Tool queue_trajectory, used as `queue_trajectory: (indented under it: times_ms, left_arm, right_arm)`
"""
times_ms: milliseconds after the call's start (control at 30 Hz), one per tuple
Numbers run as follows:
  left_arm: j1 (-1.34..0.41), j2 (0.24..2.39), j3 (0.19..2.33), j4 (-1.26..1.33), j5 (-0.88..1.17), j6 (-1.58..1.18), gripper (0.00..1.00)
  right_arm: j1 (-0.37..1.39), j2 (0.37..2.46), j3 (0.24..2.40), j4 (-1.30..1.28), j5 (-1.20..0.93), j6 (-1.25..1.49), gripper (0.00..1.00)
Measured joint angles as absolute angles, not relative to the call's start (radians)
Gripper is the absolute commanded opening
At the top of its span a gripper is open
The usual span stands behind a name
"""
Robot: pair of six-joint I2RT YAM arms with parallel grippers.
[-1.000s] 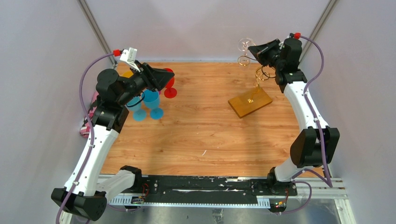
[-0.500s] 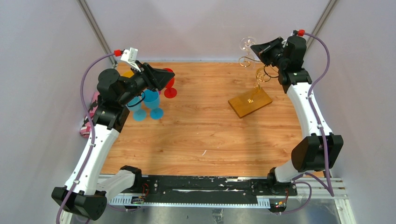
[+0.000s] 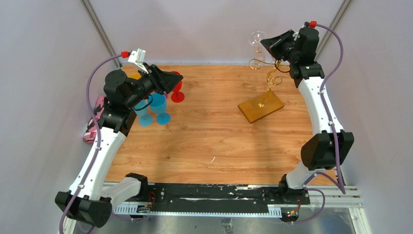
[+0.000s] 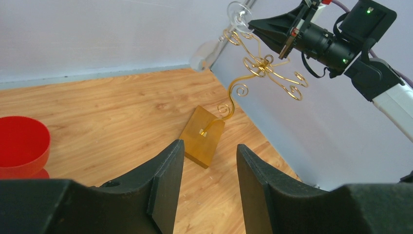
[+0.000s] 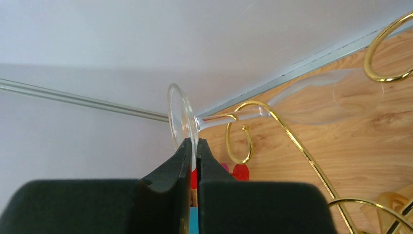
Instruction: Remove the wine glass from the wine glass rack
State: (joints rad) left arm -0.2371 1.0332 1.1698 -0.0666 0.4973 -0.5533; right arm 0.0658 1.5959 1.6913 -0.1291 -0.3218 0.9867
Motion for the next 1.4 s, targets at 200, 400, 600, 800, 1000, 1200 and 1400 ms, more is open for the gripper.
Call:
queue_trajectory:
  times_ms: [200, 400, 600, 800, 1000, 1200, 1400]
  left_arm:
    - [-0.237, 1.033, 1.17, -0.067, 0.497, -0.553, 0.49]
    - [-0.237, 1.034, 1.17, -0.066, 0.497, -0.553, 0.48]
    - [-0.237, 1.039, 1.163, -0.062, 0.497, -0.553, 0.48]
    - [-0.237, 1.046, 1.15, -0.051, 0.501, -0.561, 0.47]
    - [-0.237, 1.049, 1.147, -0.046, 0.504, -0.562, 0.46]
    - [-0.237, 1.05, 1.146, -0.046, 0.505, -0.574, 0.45]
    - [-0.237, 1.05, 1.145, -0.046, 0.504, -0.576, 0.45]
  right_arm:
    - [0.065, 1.641, 1.715, -0.145, -0.317, 0.975, 0.0]
    - [0.051, 1.635, 1.698, -0.148, -0.308, 0.972, 0.0]
    - [0.017, 1.582, 1.631, -0.134, -0.303, 0.973, 0.0]
    - [-0.005, 1.515, 1.6, -0.13, -0.311, 0.972, 0.0]
    - [-0.006, 1.46, 1.542, -0.097, -0.357, 0.986, 0.0]
    - [-0.002, 1.456, 1.507, -0.082, -0.434, 1.015, 0.0]
    - [0.044, 1.471, 1.51, -0.061, -0.484, 1.033, 0.0]
